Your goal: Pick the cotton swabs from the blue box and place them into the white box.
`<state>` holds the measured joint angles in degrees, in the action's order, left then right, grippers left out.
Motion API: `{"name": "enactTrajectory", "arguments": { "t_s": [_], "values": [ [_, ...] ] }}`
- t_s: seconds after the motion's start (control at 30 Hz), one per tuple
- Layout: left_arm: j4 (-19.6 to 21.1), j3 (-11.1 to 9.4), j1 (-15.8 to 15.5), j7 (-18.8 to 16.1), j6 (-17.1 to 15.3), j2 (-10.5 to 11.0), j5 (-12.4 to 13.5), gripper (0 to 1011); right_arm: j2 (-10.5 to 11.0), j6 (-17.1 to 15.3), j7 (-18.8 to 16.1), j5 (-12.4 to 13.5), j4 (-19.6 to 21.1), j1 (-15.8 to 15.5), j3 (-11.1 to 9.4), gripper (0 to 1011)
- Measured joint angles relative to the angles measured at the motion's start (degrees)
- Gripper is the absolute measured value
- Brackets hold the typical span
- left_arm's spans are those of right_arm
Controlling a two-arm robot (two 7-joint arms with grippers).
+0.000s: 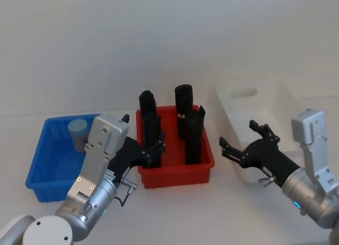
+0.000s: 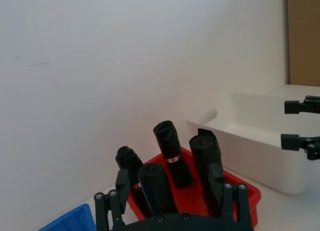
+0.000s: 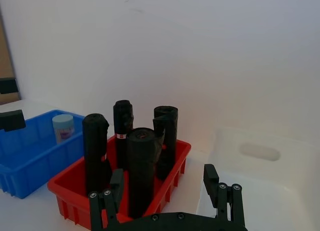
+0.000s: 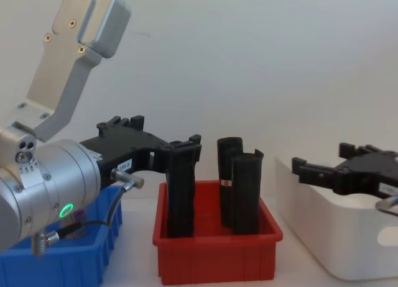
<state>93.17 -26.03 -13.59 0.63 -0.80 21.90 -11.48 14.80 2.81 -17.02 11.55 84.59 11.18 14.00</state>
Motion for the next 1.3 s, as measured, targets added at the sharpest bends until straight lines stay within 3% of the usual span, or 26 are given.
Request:
{"name": "enactTrajectory", "arguments": {
  "t_s": [0.5,1.3],
  "values": [
    [0.00,0.00,0.00,0.00,0.00,0.00,0.00,1004,-4.09,3.46,-7.20,-3.08,-14.26,9.71,1.41,1002],
    [0.00,0.00,0.00,-0.01,0.00,0.00,0.00,1004,-8.89,7.74,-14.87,-3.35,-34.64,23.49,2.00,1002]
  ]
}}
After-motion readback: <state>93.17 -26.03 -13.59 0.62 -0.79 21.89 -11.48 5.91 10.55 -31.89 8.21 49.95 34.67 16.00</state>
